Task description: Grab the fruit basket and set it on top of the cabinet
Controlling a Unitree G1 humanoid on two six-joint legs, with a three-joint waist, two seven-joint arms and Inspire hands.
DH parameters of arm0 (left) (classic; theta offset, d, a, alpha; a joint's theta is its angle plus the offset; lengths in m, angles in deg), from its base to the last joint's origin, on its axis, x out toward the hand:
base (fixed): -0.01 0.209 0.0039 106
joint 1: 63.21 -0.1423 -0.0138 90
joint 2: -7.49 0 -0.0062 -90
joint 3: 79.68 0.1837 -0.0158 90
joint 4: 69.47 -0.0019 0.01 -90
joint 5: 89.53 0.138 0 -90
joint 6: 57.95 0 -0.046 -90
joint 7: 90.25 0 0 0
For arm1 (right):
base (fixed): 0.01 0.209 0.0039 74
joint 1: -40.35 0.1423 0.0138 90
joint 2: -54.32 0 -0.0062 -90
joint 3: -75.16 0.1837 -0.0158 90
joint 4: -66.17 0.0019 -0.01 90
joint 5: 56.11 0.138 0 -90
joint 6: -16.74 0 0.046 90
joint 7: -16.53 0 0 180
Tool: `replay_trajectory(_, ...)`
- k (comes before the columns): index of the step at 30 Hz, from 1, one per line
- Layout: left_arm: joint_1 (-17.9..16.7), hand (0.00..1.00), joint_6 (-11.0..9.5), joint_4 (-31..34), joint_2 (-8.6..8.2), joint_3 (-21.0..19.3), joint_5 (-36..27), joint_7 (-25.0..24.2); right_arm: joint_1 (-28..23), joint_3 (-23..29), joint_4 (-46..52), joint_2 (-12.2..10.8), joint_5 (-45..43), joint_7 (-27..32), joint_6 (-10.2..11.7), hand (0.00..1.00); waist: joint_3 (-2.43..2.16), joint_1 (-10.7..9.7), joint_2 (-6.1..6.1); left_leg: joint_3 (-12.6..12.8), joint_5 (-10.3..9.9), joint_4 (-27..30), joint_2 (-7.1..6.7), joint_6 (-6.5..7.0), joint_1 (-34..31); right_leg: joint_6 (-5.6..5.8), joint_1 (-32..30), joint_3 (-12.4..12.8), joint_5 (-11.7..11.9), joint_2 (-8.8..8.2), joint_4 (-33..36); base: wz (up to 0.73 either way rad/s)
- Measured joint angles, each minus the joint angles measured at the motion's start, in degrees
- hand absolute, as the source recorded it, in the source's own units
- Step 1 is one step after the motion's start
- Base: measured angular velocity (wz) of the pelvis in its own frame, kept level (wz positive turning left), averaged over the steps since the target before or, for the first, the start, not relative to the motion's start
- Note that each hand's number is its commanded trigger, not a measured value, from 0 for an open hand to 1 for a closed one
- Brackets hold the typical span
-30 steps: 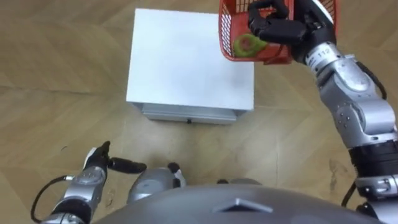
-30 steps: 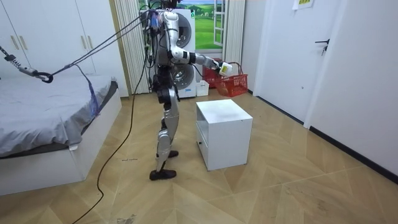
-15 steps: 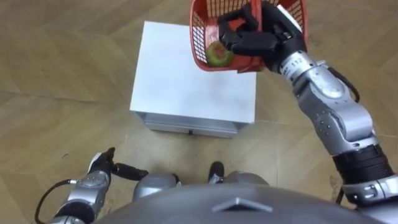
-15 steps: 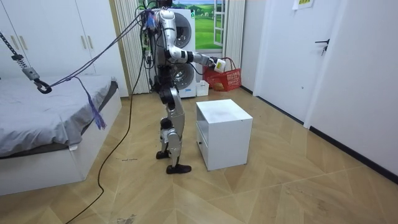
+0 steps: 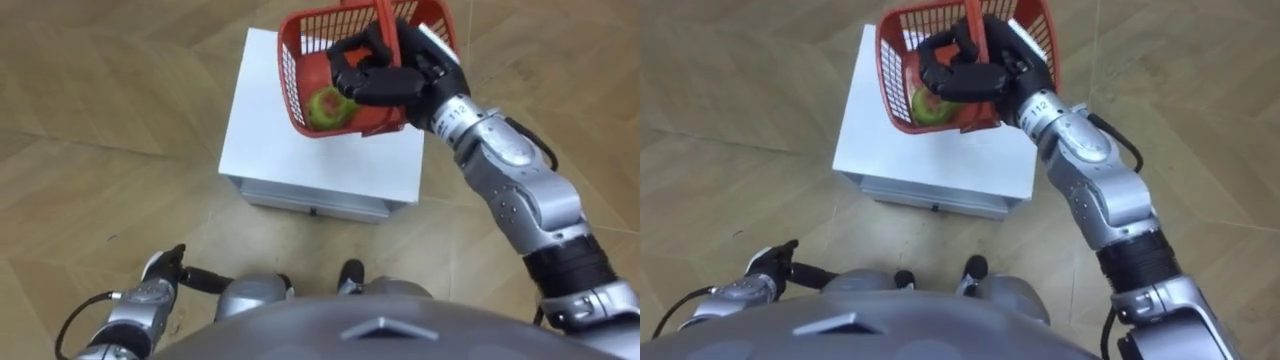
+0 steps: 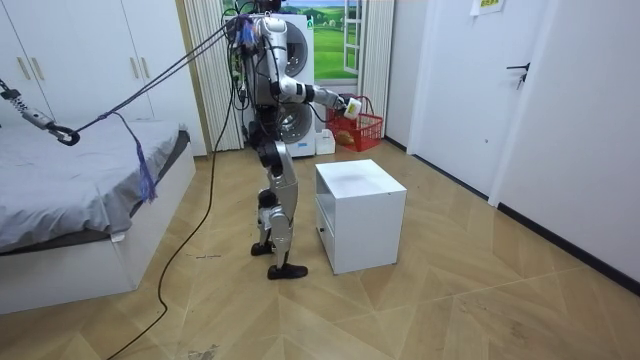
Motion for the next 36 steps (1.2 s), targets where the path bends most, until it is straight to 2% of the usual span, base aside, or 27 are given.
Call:
replay_trajectory(2, 0.27, 0.0, -0.39, -1.78, -0.01, 0.18, 0.0, 0.98, 0.0, -0.86, -3.95, -1.33, 0.0, 0.08, -0.01, 1.0, 0.05, 0.24, -0.28, 0.0, -0.13, 0.64, -0.06, 0.07, -1.16, -0.1, -0.74, -0.57, 0.07, -0.22, 0.01, 0.02)
replay_trajectory(10, -0.39, 0.0, -0.25, -3.9, 0.12, 1.38, 0.08, 1.28, 0.89, -2.33, -6.3, -1.97, 3.6, 0.29, 0.02, 1.0, 0.47, 0.4, -0.08, -0.13, -1.84, 4.6, -0.04, 0.46, -5.45, -0.07, -3.34, -1.2, 0.06, -0.52, 0.98, 0.01)
replay_trajectory(15, -0.98, 0.0, 0.16, -3.92, 0.2, 1.44, 1.24, 0.82, 1.45, -2.31, -8.76, -2.04, 6.86, 0.24, 1.36, 1.0, 0.82, 0.29, 0.3, -1.21, -2.13, 6.09, -0.19, 0.57, -7.98, -0.01, -4.67, -2.41, 0.04, -0.81, 0.99, 0.11)
replay_trajectory(19, -1.75, 0.0, 0.85, -4.53, 0.15, 1.23, 1.35, 0.67, 2.05, -2.27, -11.18, -2.87, 3.23, 0.73, 1.5, 1.0, 1.3, 0.31, 1.3, -1.3, -2.12, 6.29, -0.24, 0.57, -9.2, 0.05, -5.65, -2.69, 0.0, -0.87, 0.95, 0.03)
replay_trajectory(20, -1.83, 0.0, 0.87, -4.89, 0.15, 1.15, 1.91, 0.44, 2.06, -2.2, -12.07, -2.92, 2.15, 0.74, 1.51, 1.0, 1.17, 0.32, 1.62, -1.43, -2.12, 6.34, -0.26, 0.57, -9.7, 0.11, -6.06, -2.95, -0.06, -0.94, 0.97, 0.08)
replay_trajectory(25, -1.84, 0.0, 0.86, -6.38, 0.15, 0.72, 5.23, -0.41, 2.34, -0.78, -12.84, -2.84, 0.64, 1.53, 1.91, 1.0, 1.14, 0.64, 2.42, -1.42, -2.07, 6.75, -0.2, 0.59, -11.04, 0.13, -7.46, -3.21, -0.07, -1.05, 1.21, 0.02)
replay_trajectory(31, -1.85, 0.0, 0.84, -7.13, 0.06, 0.07, 5.22, -0.39, 2.39, 2.32, -13.01, -2.65, 0.64, 3.11, 3.79, 1.0, 1.18, 1.45, 2.66, -1.3, -2.08, 6.23, -0.15, 0.61, -10.85, 0.37, -7.61, -3.46, -0.36, -1.23, 1.86, 0.02)
replay_trajectory(36, -1.93, 0.0, 0.84, -7.61, 0.06, 0.04, 5.22, -0.18, 3.39, 2.68, -14.68, -2.36, 0.87, 4.93, 4.35, 1.0, 1.07, 2.08, 3.19, -1.28, -2.06, 6.13, -0.21, 0.66, -11.0, 0.36, -7.63, -3.47, -0.36, -1.35, 1.9, 0.0)
